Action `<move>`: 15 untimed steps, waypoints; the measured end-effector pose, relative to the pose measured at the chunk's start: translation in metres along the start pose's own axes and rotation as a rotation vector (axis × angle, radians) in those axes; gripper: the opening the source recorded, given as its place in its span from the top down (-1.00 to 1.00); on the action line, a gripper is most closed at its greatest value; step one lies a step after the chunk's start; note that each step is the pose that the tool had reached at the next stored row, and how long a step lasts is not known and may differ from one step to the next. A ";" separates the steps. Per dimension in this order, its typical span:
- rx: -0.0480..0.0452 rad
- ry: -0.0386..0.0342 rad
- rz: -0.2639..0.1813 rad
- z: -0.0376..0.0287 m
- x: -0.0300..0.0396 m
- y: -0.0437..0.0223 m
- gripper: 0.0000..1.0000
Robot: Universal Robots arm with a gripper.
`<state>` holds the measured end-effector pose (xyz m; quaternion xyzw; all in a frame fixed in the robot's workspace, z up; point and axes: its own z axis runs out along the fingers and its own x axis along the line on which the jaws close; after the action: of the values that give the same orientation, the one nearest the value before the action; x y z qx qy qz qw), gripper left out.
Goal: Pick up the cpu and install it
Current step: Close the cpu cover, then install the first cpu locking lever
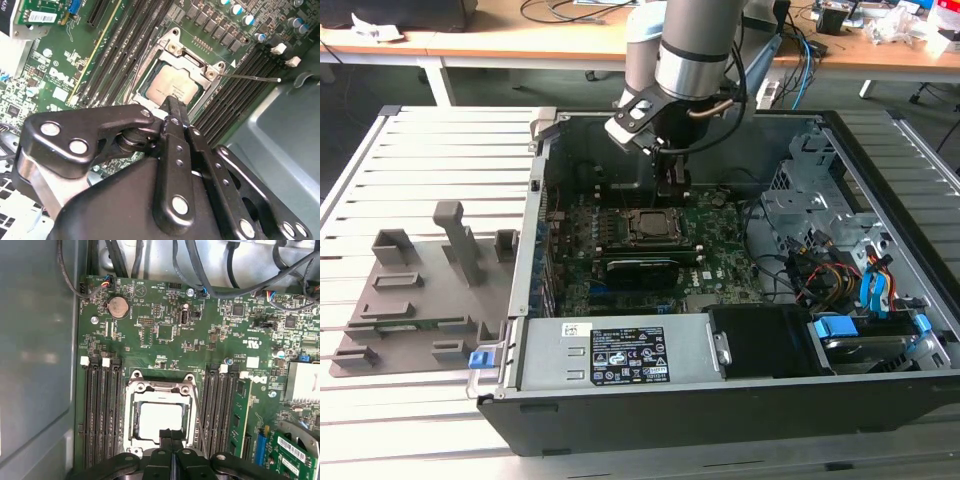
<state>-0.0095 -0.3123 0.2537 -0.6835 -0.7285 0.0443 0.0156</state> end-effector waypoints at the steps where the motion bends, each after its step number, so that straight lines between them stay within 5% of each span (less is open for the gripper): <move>1: 0.0000 0.0001 0.000 -0.0013 0.0000 -0.0001 0.79; 5: 0.0000 0.0000 0.000 -0.0116 -0.0004 -0.0010 0.79; 13: 0.0000 0.0000 0.000 -0.0122 -0.0005 -0.0010 0.79; 15: -0.0028 -0.0063 -0.072 -0.0122 -0.0005 -0.0010 0.79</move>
<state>-0.0095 -0.3123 0.2659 -0.6565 -0.7528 0.0449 0.0139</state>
